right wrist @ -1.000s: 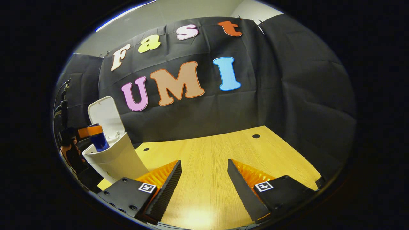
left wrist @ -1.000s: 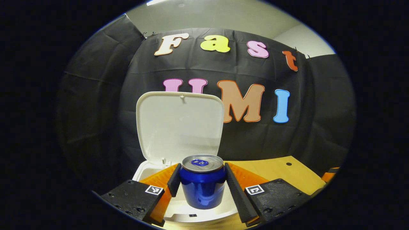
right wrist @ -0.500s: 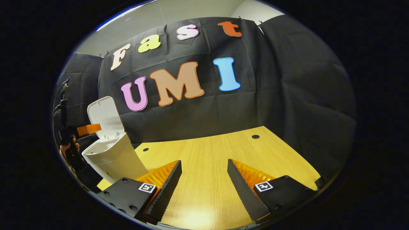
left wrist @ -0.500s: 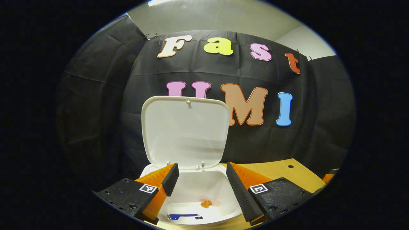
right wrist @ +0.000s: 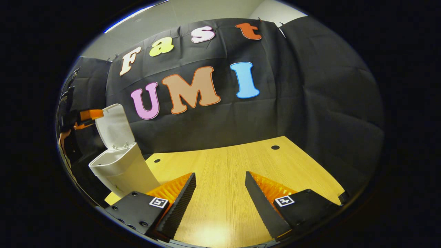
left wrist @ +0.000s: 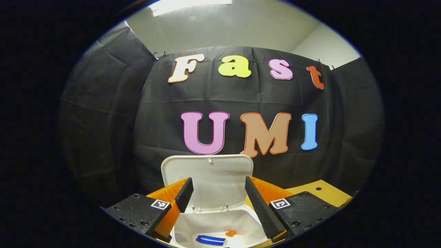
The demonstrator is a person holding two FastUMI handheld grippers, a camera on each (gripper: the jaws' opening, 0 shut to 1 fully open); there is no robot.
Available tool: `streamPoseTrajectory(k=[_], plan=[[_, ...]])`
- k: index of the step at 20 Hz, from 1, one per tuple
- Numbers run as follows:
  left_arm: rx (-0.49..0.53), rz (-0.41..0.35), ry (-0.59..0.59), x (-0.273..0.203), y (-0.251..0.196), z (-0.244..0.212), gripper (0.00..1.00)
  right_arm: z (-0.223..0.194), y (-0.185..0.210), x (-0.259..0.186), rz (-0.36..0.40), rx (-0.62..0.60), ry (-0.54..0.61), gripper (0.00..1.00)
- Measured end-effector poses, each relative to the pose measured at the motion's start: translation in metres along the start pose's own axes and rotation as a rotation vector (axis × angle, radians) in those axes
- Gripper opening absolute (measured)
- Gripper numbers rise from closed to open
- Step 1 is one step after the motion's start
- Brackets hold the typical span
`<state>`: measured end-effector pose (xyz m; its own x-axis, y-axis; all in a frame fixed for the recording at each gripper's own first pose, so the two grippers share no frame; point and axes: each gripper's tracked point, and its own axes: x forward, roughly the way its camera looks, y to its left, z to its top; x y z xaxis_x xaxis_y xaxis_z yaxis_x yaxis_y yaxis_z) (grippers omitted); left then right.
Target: Press the lid of the desktop garbage bin to open it, pick up the crumpled paper on the desktop and throw it into the bin, then pick up the pop can on the desktop and drop it into the bin, and finally close the garbage bin lid.
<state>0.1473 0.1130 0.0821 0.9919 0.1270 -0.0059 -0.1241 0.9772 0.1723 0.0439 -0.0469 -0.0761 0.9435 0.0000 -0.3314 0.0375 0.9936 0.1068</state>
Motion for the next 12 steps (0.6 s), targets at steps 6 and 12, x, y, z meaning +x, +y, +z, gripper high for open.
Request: streamPoseTrajectory(k=[6, 12], plan=[[0.058, -0.011, -0.007, 0.012, -0.009, 0.007, 0.9, -0.011, -0.004, 0.001, -0.002, 0.011, 0.03, 0.96], [0.025, -0.022, -0.047, 0.002, -0.013, 0.026, 0.89, -0.015, -0.008, -0.004, -0.011, 0.016, 0.037, 0.96]])
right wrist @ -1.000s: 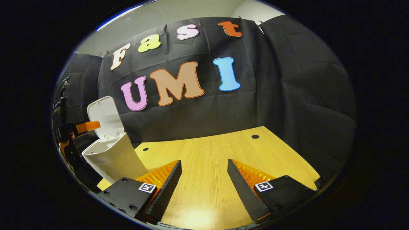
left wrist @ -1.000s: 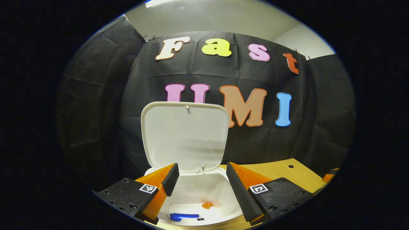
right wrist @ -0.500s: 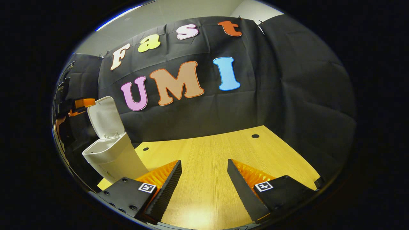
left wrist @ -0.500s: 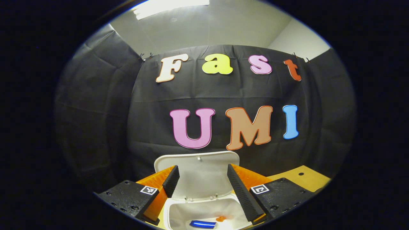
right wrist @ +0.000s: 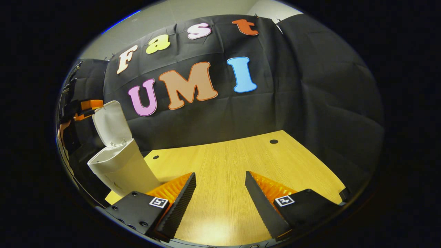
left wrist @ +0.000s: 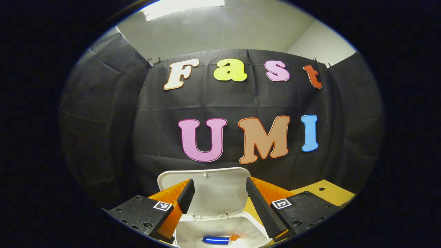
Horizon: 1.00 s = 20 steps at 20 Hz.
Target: Press the lid of the desktop garbage bin to open it, pick up the crumpled paper on the desktop and throw it into the bin, then pick up the pop can on the desktop and drop it into the bin, and finally close the garbage bin lid.
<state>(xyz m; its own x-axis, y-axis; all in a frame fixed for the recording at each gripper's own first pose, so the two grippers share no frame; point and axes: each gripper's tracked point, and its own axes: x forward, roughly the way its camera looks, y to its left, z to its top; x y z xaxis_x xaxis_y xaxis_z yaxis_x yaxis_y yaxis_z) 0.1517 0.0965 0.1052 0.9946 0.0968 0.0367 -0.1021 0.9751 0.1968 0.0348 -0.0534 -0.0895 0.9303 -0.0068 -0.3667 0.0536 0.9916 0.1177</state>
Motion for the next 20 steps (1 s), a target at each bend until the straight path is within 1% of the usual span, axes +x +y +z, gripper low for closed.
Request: streamPoseTrajectory(k=[1, 2, 3, 4, 5, 6, 7, 8, 9, 10, 12, 13, 15, 17, 20], plan=[[0.017, -0.003, -0.024, 0.0, 0.0, 0.01, 0.92, 0.001, 0.0, -0.002, 0.0, 0.001, -0.003, 0.96], [0.034, -0.005, -0.037, -0.001, 0.0, 0.016, 0.88, 0.002, 0.0, -0.005, 0.002, 0.002, -0.006, 0.96], [0.046, -0.01, -0.029, -0.002, -0.001, 0.014, 0.91, 0.002, 0.0, -0.007, 0.007, 0.001, -0.009, 0.96], [0.036, -0.017, 0.001, -0.003, -0.004, 0.007, 0.88, 0.0, -0.001, -0.008, 0.012, -0.002, -0.009, 0.96], [-0.016, -0.03, 0.037, -0.005, -0.009, 0.0, 0.88, -0.002, -0.001, -0.009, 0.021, -0.007, -0.005, 0.96], [-0.101, -0.045, 0.072, -0.007, -0.014, -0.006, 0.89, -0.006, -0.001, -0.009, 0.026, -0.017, 0.004, 0.96], [-0.195, -0.046, 0.098, -0.005, -0.015, -0.005, 0.93, -0.01, -0.003, -0.008, 0.026, -0.025, 0.024, 0.96], [-0.278, -0.042, 0.116, -0.003, -0.012, -0.004, 0.93, -0.013, -0.004, -0.008, 0.036, -0.024, 0.047, 0.96], [-0.326, -0.025, 0.121, 0.002, -0.003, -0.001, 0.9, -0.014, -0.004, -0.009, 0.045, -0.026, 0.053, 0.96], [-0.332, 0.0, 0.108, 0.01, 0.01, 0.006, 0.92, -0.012, -0.004, -0.011, 0.044, -0.035, 0.049, 0.96], [-0.277, 0.04, 0.092, 0.02, 0.034, 0.017, 0.91, -0.009, -0.008, -0.013, 0.028, -0.044, 0.033, 0.96], [-0.248, 0.038, 0.091, 0.027, 0.036, 0.019, 0.93, -0.008, -0.008, -0.013, 0.019, -0.037, 0.027, 0.96], [-0.221, 0.031, 0.095, 0.041, 0.043, 0.023, 0.92, -0.011, -0.009, -0.014, 0.003, -0.011, 0.022, 0.96], [-0.226, 0.026, 0.117, 0.056, 0.047, 0.017, 0.93, -0.015, -0.007, -0.016, -0.004, 0.011, 0.023, 0.96], [-0.218, 0.046, 0.161, 0.073, 0.056, -0.002, 0.92, -0.019, -0.009, -0.018, -0.022, 0.013, 0.026, 0.96]])
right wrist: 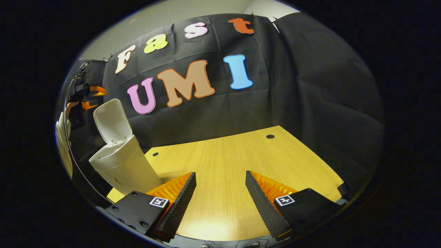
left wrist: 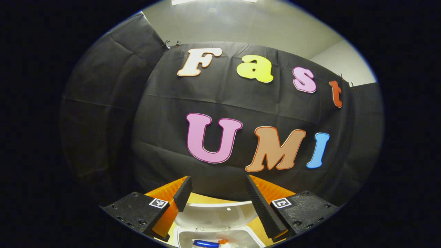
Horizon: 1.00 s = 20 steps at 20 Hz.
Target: Press the lid of the desktop garbage bin to open it, pick up the crumpled paper on the desktop and throw it into the bin, then pick up the pop can on the desktop and drop it into the bin, and finally close the garbage bin lid.
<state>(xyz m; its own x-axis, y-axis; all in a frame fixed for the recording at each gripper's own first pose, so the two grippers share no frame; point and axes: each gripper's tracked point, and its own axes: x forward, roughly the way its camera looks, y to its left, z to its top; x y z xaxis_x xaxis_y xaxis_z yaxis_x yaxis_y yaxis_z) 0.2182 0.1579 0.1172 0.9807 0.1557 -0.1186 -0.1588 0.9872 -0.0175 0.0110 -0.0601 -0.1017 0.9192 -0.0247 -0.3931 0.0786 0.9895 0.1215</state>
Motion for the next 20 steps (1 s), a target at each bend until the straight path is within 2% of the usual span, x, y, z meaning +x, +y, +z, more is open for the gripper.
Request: streamPoseTrajectory(k=[3, 10, 17, 20], plan=[[0.002, 0.013, 0.038, 0.008, 0.006, -0.016, 0.92, 0.0, -0.008, -0.002, -0.019, 0.007, 0.001, 0.96], [0.106, 0.031, 0.028, -0.006, 0.004, -0.024, 0.92, 0.003, -0.014, -0.007, -0.005, 0.013, -0.003, 0.96], [0.055, -0.029, 0.068, -0.068, -0.01, -0.053, 0.92, 0.002, -0.021, -0.013, 0.019, -0.01, 0.0, 0.96], [0.088, -0.02, 0.06, -0.093, -0.011, -0.079, 0.93, 0.006, -0.019, -0.014, 0.038, -0.011, -0.003, 0.96]])
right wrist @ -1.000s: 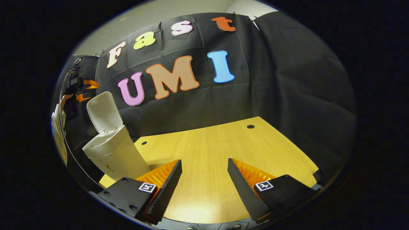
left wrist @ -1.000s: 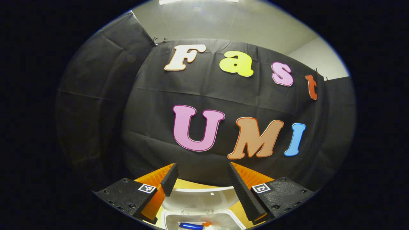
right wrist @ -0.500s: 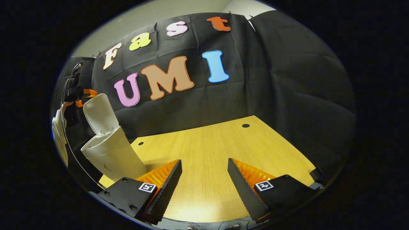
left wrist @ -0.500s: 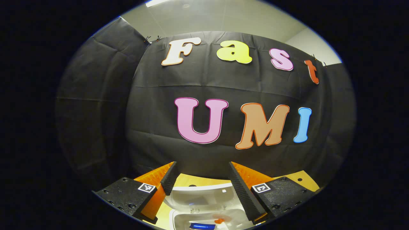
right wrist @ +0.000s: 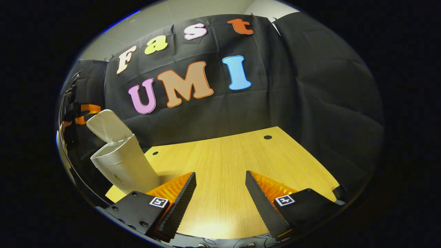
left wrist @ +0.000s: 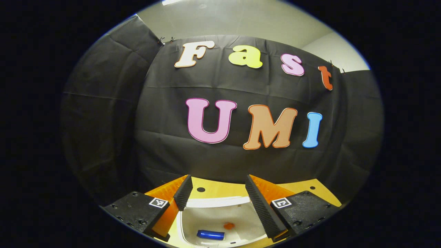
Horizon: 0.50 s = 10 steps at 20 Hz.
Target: Press the lid of the desktop garbage bin to open it, pick up the crumpled paper on the desktop and throw it into the bin, then pick up the pop can on the desktop and drop it into the bin, and finally close the garbage bin lid.
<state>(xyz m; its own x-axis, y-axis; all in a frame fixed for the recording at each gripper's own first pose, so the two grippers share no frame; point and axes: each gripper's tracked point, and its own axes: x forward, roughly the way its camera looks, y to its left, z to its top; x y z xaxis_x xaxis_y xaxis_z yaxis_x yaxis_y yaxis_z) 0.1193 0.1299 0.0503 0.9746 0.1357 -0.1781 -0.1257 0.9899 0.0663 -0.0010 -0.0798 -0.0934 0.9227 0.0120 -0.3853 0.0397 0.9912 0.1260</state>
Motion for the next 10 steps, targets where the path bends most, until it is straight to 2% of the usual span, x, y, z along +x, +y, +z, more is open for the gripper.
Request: streamPoseTrajectory(k=[2, 5, 10], plan=[[0.028, 0.006, 0.012, -0.011, -0.004, -0.022, 0.92, 0.002, 0.003, 0.0, 0.016, -0.003, -0.004, 0.96], [-0.016, 0.007, 0.032, -0.017, -0.011, -0.05, 0.92, 0.004, 0.008, 0.0, 0.036, -0.016, -0.008, 0.96], [-0.004, 0.076, 0.047, -0.018, -0.002, -0.09, 0.93, 0.003, 0.009, -0.001, 0.051, -0.038, -0.002, 0.96]])
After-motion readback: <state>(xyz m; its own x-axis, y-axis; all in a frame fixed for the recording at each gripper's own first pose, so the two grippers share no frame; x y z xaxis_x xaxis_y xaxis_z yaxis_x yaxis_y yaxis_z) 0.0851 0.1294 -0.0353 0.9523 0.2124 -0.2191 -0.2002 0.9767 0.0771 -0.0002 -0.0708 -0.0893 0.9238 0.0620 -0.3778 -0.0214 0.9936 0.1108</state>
